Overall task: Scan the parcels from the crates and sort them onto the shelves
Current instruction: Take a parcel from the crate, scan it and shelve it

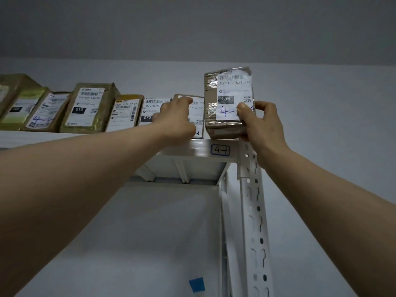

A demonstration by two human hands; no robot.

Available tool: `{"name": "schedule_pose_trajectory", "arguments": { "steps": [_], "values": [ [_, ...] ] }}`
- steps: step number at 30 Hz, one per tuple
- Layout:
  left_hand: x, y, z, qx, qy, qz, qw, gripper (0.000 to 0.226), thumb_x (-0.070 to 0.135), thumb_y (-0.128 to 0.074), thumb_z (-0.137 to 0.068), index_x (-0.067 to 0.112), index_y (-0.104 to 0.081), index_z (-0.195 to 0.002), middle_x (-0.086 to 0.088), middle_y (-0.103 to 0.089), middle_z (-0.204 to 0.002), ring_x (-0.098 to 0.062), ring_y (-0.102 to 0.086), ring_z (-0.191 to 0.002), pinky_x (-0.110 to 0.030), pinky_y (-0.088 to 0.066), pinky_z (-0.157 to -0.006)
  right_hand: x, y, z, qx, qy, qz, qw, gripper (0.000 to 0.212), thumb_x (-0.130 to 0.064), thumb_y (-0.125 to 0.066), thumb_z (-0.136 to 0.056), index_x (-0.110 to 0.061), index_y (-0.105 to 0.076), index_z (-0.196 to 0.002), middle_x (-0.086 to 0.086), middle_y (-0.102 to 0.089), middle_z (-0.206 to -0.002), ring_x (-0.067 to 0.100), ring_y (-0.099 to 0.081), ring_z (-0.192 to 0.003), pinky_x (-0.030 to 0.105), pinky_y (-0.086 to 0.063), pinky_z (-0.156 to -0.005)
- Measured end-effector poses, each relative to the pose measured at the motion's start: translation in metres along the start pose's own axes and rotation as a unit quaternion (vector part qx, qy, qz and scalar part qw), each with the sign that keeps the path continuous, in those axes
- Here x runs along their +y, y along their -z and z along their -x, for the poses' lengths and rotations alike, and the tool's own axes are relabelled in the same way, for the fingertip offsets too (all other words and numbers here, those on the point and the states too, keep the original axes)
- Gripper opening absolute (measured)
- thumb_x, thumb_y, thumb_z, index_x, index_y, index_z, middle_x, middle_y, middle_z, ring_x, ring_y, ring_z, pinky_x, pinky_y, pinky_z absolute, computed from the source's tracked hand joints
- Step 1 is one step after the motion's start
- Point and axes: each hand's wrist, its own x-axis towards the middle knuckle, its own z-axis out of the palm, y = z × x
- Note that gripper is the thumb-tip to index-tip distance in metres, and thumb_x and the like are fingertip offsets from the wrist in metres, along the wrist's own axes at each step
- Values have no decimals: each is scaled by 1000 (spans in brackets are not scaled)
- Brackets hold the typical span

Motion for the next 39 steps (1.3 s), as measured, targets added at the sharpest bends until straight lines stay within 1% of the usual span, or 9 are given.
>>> {"name": "schedule_pose_trajectory", "arguments": {
  "steps": [7, 10, 12, 14, 19, 22, 26, 34, 39],
  "values": [
    [13, 0, -33, 9, -51, -78, 996, 82, 31, -63, -93, 20, -16, -159, -5, -19, -166, -26, -8, -155, -51, -12, -121, 3, -7, -11, 9, 2, 11, 1000, 46, -52, -64, -89, -32, -42, -124, -3, -68, -112, 18, -72, -97, 44, -58, -91],
    [20, 3, -45, -11, -47, -85, 995, 95, 42, -70, -88, 21, -12, -160, -4, -14, -168, -26, -3, -156, -51, -7, -122, 3, -10, -5, 20, 8, 41, 999, 56, -66, -60, -76, -41, -34, -119, 5, -64, -120, 22, -70, -100, 44, -58, -91],
    [19, 2, -53, -28, -37, -94, 994, 96, 39, -69, -88, 23, -9, -160, -6, -14, -168, -26, 0, -156, -52, -5, -122, 2, -11, -1, 31, 17, 73, 997, 62, -71, -58, -69, -45, -30, -118, 7, -57, -124, 26, -67, -103, 46, -57, -91],
    [16, 2, -58, -45, -28, -110, 993, 94, 38, -66, -89, 25, -6, -160, -8, -18, -167, -28, 0, -156, -54, -4, -122, 0, -15, 3, 44, 42, 125, 990, 62, -68, -60, -74, -43, -29, -121, 6, -47, -125, 28, -58, -111, 46, -55, -92],
    [10, 8, -60, -50, -13, -159, 986, 86, 16, -56, -84, 23, -12, -158, -11, -37, -154, -32, -21, -148, -50, -21, -114, -12, -35, 8, 110, 134, 289, 942, 57, -56, -64, -84, -29, -35, -125, 6, -36, -121, 26, -38, -114, 36, -42, -82],
    [5, 10, -59, -61, -14, -181, 981, 85, 15, -55, -83, 23, -14, -157, -11, -32, -155, -32, -23, -146, -49, -22, -113, -16, -49, 9, 130, 136, 337, 923, 60, -59, -65, -82, -26, -36, -123, 8, -35, -122, 28, -39, -111, 42, -46, -89],
    [2, 10, -60, -64, -33, -183, 980, 87, 18, -57, -83, 24, -14, -159, -5, -20, -163, -28, -14, -151, -49, -17, -117, -18, -55, 9, 144, 126, 374, 907, 80, -72, -68, -74, -22, -36, -127, 12, -37, -126, 31, -41, -114, 43, -45, -89],
    [7, 6, -70, -82, -49, -193, 977, 86, 27, -57, -90, 27, -7, -160, 0, -15, -168, -25, 0, -156, -53, -7, -122, -14, -49, 13, 145, 139, 368, 908, 86, -80, -68, -69, -23, -34, -124, 11, -37, -125, 27, -39, -112, 34, -39, -83],
    [5, 3, -75, -95, -44, -239, 965, 96, 26, -67, -84, 26, -7, -159, -6, -28, -162, -29, -13, -152, -55, -16, -118, -12, -41, 12, 134, 141, 328, 925, 83, -75, -71, -70, -25, -35, -125, 9, -36, -127, 25, -38, -116, 38, -46, -87]
  ]
}}
